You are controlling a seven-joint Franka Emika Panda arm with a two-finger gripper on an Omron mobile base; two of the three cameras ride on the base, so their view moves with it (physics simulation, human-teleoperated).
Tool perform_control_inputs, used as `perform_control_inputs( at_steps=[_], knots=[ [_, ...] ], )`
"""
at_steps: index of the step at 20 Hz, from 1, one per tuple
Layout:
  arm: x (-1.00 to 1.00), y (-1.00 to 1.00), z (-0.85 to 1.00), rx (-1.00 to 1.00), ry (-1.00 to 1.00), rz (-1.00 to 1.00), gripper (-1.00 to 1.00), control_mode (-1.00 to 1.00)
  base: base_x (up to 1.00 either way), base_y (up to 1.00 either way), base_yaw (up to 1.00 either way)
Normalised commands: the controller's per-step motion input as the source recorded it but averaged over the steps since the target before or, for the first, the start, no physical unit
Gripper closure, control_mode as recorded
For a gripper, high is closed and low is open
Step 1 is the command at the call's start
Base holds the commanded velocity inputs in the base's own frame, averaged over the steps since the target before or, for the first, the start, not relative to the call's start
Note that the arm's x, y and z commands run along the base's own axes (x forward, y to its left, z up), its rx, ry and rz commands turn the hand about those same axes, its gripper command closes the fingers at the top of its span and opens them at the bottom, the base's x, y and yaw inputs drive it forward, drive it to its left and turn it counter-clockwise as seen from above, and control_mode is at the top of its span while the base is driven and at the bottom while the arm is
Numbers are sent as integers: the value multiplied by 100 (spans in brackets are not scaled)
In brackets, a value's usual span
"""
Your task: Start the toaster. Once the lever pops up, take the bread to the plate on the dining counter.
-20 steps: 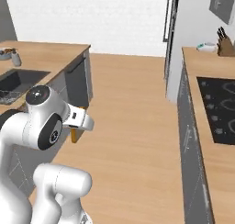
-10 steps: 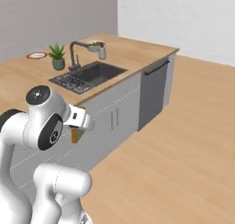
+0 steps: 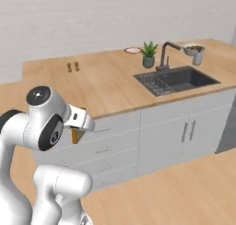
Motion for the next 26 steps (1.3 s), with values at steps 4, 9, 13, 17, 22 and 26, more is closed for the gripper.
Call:
perform_control_inputs(
  at_steps=[4, 9, 13, 17, 22, 26],
  knots=[
    [0, 0, 0, 0, 0, 0, 100, 100, -75, 25, 76],
    [0, 0, 0, 0, 0, 0, 100, 100, -19, 85, 49],
    [0, 0, 0, 0, 0, 0, 100, 100, 11, 100, 29],
    [0, 0, 0, 0, 0, 0, 100, 100, 51, 96, 2],
    [0, 0, 0, 0, 0, 0, 100, 100, 90, 56, 1],
    [0, 0, 0, 0, 0, 0, 100, 100, 100, 11, 11]
  ],
)
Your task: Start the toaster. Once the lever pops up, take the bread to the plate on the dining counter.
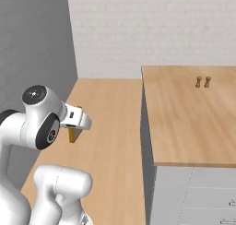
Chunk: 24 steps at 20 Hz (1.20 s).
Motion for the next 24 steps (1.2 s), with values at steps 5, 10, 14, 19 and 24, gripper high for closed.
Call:
perform_control_inputs(
  at_steps=[5, 10, 14, 19, 24],
  knots=[
    [0, 0, 0, 0, 0, 0, 100, 100, 100, 14, 13],
    [0, 0, 0, 0, 0, 0, 100, 100, 100, 22, 12],
    [0, 0, 0, 0, 0, 0, 100, 100, 100, 25, 11],
    [0, 0, 0, 0, 0, 0, 100, 100, 100, 19, 9],
    [0, 0, 0, 0, 0, 0, 100, 100, 100, 13, 6]
  ],
)
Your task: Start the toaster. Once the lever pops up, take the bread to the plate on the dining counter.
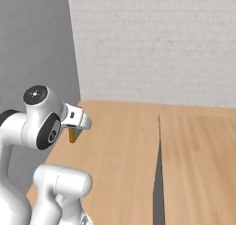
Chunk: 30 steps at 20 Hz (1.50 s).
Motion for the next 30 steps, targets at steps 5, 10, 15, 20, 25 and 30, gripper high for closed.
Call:
perform_control_inputs(
  at_steps=[5, 10, 15, 20, 25, 30],
  knots=[
    [0, 0, 0, 0, 0, 0, 100, 100, 100, 13, 6],
    [0, 0, 0, 0, 0, 0, 100, 100, 100, 14, 6],
    [0, 0, 0, 0, 0, 0, 100, 100, 100, 11, 7],
    [0, 0, 0, 0, 0, 0, 100, 100, 100, 7, 7],
    [0, 0, 0, 0, 0, 0, 100, 100, 100, 0, 6],
    [0, 0, 0, 0, 0, 0, 100, 100, 100, 0, 3]
  ],
)
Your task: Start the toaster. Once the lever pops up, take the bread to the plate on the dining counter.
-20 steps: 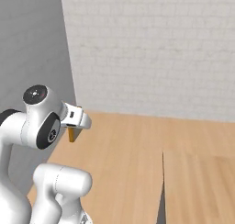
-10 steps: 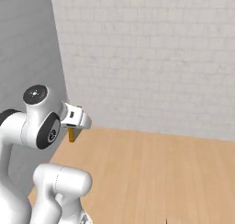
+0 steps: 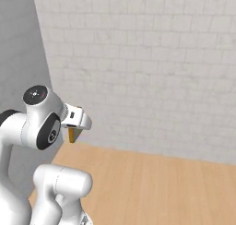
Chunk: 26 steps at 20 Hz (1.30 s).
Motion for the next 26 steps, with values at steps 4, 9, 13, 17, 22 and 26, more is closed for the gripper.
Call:
perform_control_inputs(
  at_steps=[4, 9, 13, 17, 22, 26],
  knots=[
    [0, 0, 0, 0, 0, 0, 100, 100, 99, 0, -37],
    [0, 0, 0, 0, 0, 0, 100, 100, 67, 7, -67],
    [0, 0, 0, 0, 0, 0, 100, 100, 48, 11, -77],
    [0, 0, 0, 0, 0, 0, 100, 100, 41, 15, -80],
    [0, 0, 0, 0, 0, 0, 100, 100, 43, 17, -79],
    [0, 0, 0, 0, 0, 0, 100, 100, 56, 19, -75]
  ],
)
